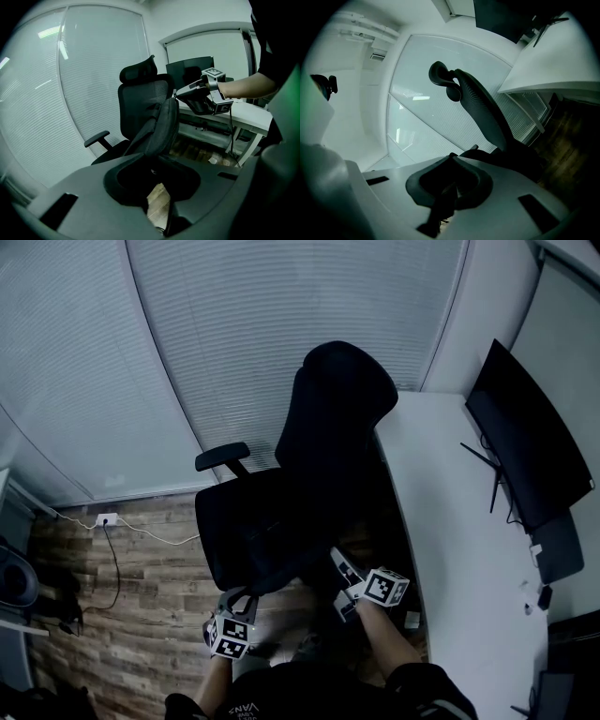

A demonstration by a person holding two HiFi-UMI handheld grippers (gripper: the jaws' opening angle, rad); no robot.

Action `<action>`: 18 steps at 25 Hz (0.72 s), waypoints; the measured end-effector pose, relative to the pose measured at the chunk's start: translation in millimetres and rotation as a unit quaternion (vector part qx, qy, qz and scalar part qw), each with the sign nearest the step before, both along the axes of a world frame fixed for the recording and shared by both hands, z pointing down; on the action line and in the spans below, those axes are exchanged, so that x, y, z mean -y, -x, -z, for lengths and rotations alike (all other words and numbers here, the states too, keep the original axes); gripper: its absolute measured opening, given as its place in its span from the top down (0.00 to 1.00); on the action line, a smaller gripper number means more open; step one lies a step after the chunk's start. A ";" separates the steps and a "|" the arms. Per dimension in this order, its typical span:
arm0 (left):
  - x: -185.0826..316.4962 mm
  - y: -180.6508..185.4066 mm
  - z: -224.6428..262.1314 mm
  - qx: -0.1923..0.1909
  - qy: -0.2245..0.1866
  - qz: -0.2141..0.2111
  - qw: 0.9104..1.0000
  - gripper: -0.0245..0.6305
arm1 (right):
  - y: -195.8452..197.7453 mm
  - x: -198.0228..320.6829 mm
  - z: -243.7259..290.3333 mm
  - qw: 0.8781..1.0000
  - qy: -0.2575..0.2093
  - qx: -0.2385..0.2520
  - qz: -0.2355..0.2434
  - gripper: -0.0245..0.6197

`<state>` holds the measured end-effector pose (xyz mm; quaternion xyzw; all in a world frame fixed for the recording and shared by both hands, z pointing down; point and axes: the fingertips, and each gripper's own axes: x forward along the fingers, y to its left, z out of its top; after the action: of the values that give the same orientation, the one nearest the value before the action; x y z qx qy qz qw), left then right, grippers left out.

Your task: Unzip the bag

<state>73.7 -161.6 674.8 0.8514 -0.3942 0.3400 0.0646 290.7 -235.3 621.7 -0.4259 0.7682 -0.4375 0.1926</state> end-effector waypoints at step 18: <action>-0.8 -12.4 -5.0 0.008 0.022 -0.012 1.000 0.82 | -47.4 34.4 -40.4 0.997 0.046 -0.023 -0.055 0.89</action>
<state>86.1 -160.8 679.8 0.8516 -0.3774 0.3557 0.0761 338.1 -269.7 662.0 -0.4859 0.7269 -0.4509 0.1792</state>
